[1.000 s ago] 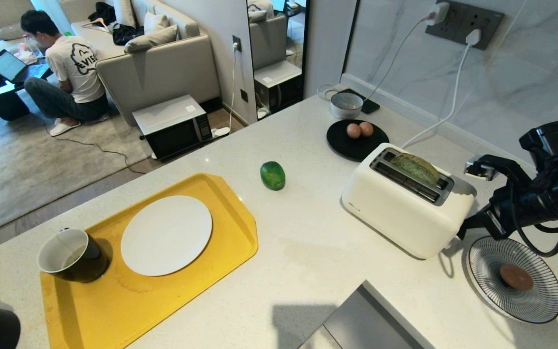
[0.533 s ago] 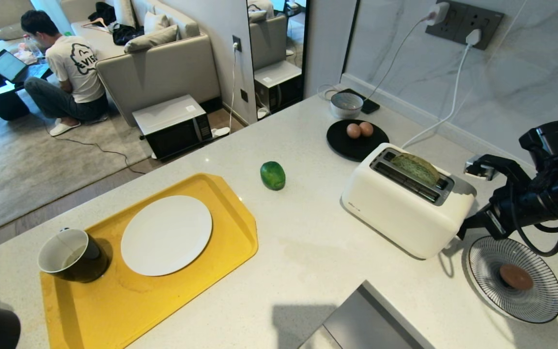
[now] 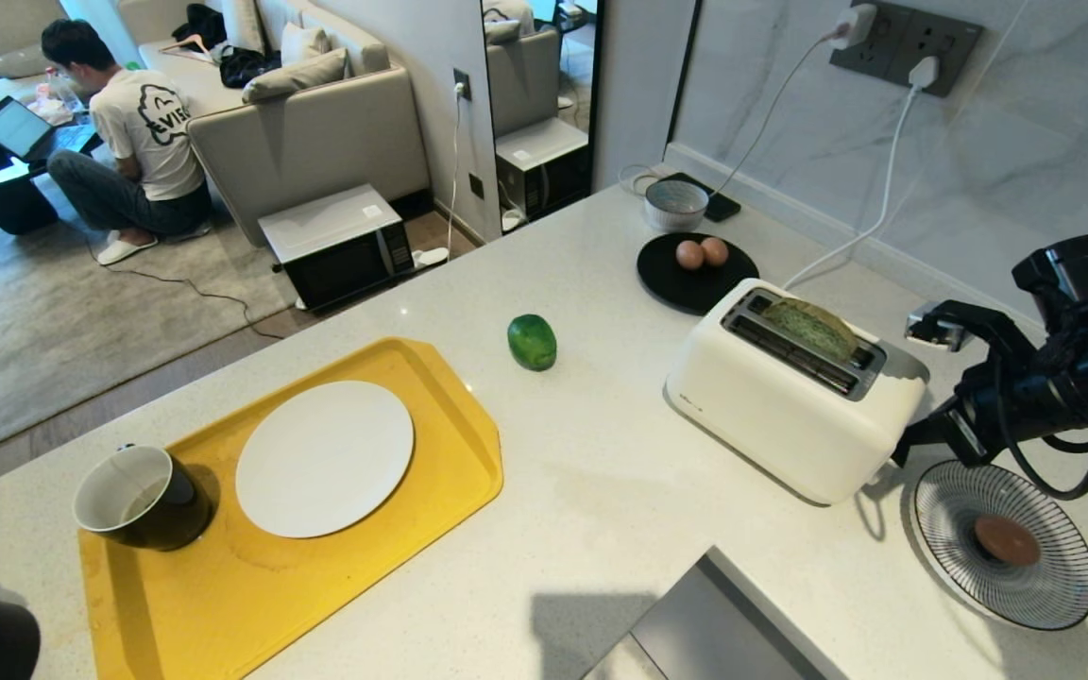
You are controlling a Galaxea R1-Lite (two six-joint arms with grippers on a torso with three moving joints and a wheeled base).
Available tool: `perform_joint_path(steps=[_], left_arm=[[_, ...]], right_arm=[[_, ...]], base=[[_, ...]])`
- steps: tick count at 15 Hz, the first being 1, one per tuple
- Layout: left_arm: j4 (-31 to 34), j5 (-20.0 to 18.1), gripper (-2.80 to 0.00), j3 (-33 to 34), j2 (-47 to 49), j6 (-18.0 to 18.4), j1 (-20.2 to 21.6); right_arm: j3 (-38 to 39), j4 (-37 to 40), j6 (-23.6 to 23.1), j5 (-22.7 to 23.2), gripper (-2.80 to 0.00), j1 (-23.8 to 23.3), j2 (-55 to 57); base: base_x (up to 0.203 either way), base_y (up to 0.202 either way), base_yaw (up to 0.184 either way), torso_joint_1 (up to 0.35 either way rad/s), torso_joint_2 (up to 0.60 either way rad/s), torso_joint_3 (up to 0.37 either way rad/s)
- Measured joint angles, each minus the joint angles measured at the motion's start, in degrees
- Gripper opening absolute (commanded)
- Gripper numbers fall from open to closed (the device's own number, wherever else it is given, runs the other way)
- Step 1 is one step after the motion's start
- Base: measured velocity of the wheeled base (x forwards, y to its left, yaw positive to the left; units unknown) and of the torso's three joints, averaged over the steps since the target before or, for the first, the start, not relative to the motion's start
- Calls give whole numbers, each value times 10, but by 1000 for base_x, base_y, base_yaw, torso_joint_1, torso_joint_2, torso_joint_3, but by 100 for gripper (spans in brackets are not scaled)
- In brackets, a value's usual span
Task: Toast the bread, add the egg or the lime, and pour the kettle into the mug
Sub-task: Use a bread toaster
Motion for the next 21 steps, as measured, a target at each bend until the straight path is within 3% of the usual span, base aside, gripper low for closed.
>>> perform_joint_path(steps=[21], left_arm=[[0, 0, -280, 0, 0, 0, 0]], right_arm=[[1, 0, 0, 0, -280, 0, -9]], base=[[0, 0, 0, 0, 0, 0]])
